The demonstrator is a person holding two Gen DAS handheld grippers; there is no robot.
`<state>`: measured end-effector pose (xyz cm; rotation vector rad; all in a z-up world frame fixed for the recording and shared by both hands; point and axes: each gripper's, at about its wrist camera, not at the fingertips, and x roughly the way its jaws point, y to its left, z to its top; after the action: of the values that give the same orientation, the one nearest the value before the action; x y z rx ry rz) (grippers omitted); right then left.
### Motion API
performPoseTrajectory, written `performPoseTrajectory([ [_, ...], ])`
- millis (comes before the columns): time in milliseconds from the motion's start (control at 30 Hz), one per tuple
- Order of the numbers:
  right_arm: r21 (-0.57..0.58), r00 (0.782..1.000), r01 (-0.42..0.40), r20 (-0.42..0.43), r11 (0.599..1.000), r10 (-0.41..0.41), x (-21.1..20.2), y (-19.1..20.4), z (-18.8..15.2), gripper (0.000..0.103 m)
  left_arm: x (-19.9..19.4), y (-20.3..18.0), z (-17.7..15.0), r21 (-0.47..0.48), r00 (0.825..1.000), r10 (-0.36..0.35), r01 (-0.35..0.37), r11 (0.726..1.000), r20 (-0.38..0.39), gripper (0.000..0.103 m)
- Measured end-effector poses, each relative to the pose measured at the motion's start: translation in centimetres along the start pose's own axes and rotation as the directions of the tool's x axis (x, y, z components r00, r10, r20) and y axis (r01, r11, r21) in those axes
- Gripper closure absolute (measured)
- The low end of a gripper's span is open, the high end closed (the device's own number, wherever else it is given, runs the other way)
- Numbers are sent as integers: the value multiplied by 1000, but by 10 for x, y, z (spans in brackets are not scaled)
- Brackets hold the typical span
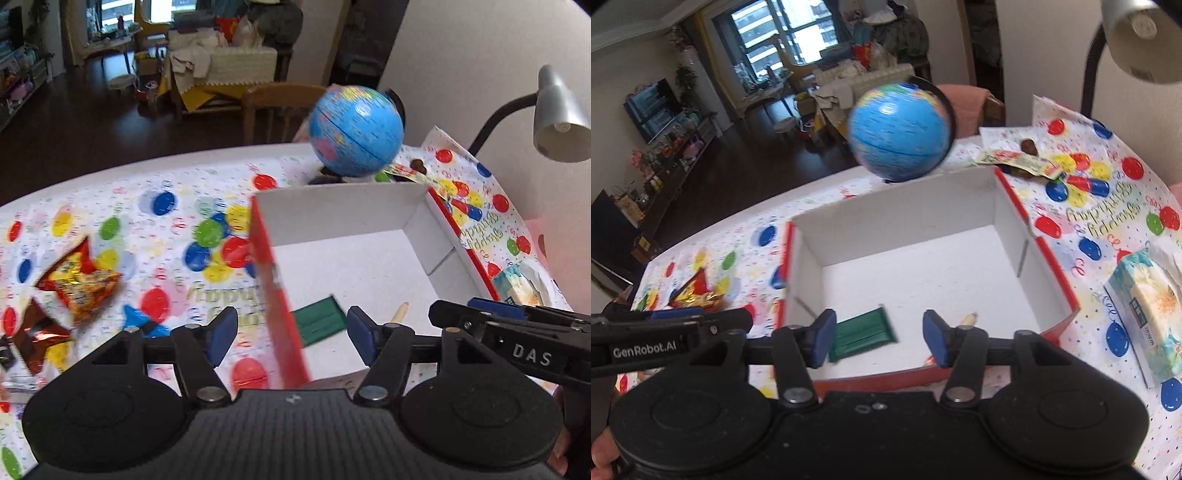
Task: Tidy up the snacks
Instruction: 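Withdraw both tools from the red box back over the snacks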
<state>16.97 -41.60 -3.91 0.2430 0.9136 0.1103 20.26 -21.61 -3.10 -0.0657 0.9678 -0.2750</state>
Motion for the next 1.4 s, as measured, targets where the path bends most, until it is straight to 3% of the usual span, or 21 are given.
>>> performPoseTrajectory([
  [100,-19,999,-11,30,1000,11,-10,23,-7,36,-18,20,-8,-13,1000,9,-8,1000,27,38],
  [200,-40,998,-31,45,999,33,-17,46,-13,31,-34,40,-18,-31,999,14,-13,999,49,32],
  [367,-87,996,-60,62,994,65,-23,85,-26,21,-58,70,-31,-42,996,37,-33,999,80,31],
  [500,-108,994,-84,64,991,91,-23,112,-36,9,-75,94,-44,-55,994,48,-42,998,103,20],
  [600,-112,991,-104,75,988,113,-22,128,-43,1,-84,112,-51,-78,992,61,-53,996,109,19],
  [1000,-147,992,-123,21,981,127,6,187,-83,1,-94,201,-84,-210,987,148,-131,969,67,19],
  [1300,-225,985,-160,-100,961,141,42,222,-110,7,-74,260,-99,-331,984,179,-174,928,-16,19],
  [1400,-260,981,-167,-144,951,133,54,230,-117,12,-60,281,-100,-405,985,163,-175,897,-64,19],
])
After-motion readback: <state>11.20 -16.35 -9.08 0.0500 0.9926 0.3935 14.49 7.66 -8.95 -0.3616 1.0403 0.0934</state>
